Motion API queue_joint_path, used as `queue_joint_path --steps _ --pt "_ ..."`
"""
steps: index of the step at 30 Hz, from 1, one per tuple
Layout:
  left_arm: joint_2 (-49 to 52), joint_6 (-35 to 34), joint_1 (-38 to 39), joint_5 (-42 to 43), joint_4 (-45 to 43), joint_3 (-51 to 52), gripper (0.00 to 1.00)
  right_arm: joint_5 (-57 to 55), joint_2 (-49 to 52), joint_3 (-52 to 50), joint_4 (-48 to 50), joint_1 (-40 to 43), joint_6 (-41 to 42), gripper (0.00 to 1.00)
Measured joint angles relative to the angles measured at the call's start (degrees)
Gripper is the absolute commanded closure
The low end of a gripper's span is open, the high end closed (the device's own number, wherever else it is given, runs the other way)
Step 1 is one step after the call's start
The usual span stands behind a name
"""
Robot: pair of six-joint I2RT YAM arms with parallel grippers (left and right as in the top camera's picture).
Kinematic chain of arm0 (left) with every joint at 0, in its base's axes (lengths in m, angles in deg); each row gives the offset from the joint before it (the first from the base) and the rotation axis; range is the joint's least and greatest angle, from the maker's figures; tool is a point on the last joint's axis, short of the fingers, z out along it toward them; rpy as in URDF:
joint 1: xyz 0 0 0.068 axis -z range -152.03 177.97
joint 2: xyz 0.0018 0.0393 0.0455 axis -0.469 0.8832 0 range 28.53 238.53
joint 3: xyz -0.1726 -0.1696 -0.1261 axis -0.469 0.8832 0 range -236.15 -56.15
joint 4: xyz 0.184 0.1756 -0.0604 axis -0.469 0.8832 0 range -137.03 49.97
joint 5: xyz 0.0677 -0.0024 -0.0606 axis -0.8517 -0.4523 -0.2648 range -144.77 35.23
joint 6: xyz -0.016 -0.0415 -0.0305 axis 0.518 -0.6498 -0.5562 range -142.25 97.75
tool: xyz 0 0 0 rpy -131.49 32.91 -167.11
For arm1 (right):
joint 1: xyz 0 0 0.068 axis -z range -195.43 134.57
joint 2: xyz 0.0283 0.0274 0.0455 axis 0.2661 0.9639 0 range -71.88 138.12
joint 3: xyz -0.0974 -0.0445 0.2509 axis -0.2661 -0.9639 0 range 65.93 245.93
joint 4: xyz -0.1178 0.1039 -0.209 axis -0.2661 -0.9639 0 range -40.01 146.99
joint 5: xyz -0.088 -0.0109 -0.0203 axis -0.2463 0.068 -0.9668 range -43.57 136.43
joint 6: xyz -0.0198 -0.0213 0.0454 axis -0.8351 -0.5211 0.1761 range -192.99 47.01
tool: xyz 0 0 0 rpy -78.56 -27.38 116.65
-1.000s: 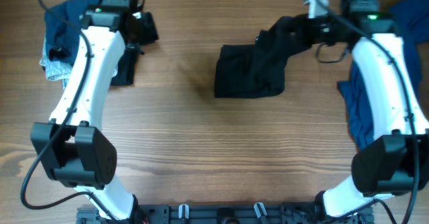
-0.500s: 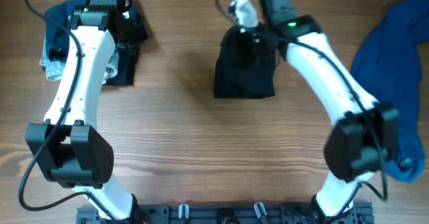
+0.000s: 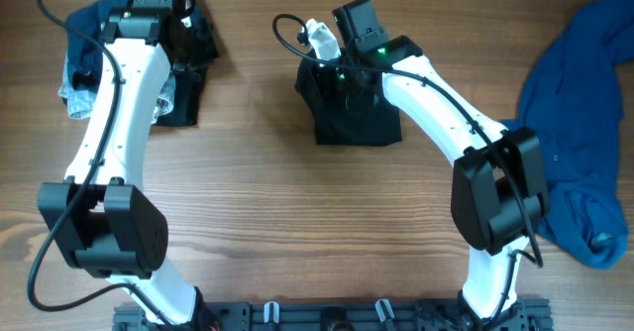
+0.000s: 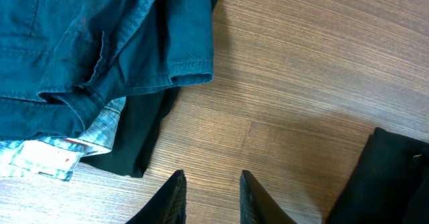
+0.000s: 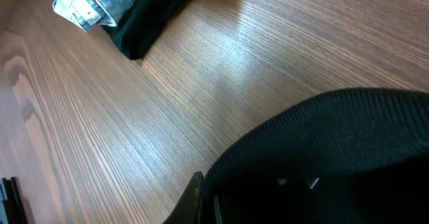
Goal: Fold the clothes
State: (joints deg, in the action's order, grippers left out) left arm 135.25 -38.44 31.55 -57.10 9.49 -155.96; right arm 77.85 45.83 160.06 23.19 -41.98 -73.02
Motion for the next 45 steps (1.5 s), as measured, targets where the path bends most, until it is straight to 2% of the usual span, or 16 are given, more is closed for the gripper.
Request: queue_joint_path --steps 13,14,15,16,23,30,37,38,39,40,42,43,45 --pt "0.0 0.0 0.0 0.0 -0.1 0.0 0.73 0.0 0.9 0.0 4.3 -1.0 0.2 0.96" --pt "0.0 0.0 0.0 0.0 -0.1 0.0 0.73 0.0 1.2 0.0 4.6 -1.3 0.2 0.83" --pt "0.0 0.0 0.0 0.0 -0.1 0.0 0.73 0.0 1.5 0.0 4.7 -1.7 0.4 0.31" --pt "0.0 0.0 0.0 0.0 -0.1 0.0 0.73 0.1 1.9 0.0 4.8 -2.0 0.7 0.0" --pt "0.0 0.0 0.0 0.0 -0.1 0.0 0.73 0.7 2.5 0.7 3.1 -2.2 1.8 0.0" --pt "0.0 0.0 0.0 0.0 -0.1 0.0 0.73 1.7 -0.9 10.3 -3.8 1.1 3.3 0.0" --pt "0.0 0.0 0.0 0.0 0.0 0.0 0.73 -5.8 -7.3 13.0 -9.3 6.7 9.7 0.0" --pt "0.0 0.0 0.0 0.0 -0.1 0.0 0.73 -7.2 -7.0 12.6 -9.7 7.4 10.6 0.03" --pt "0.0 0.0 0.0 0.0 0.0 0.0 0.73 -8.4 -6.7 12.0 -9.9 7.8 11.4 0.07" --pt "0.0 0.0 0.0 0.0 0.0 0.0 0.73 -9.7 -6.2 11.6 -10.1 8.0 12.2 0.15" --pt "0.0 0.0 0.0 0.0 0.1 0.0 0.73 -14.4 -3.9 9.4 -9.7 7.9 15.9 0.82" --pt "0.0 0.0 0.0 0.0 0.1 0.0 0.73 -16.1 -2.8 8.2 -9.3 7.8 16.7 0.96" --pt "0.0 0.0 0.0 0.0 0.5 0.0 0.73 -18.9 -0.7 6.3 -8.7 7.7 19.0 0.96"
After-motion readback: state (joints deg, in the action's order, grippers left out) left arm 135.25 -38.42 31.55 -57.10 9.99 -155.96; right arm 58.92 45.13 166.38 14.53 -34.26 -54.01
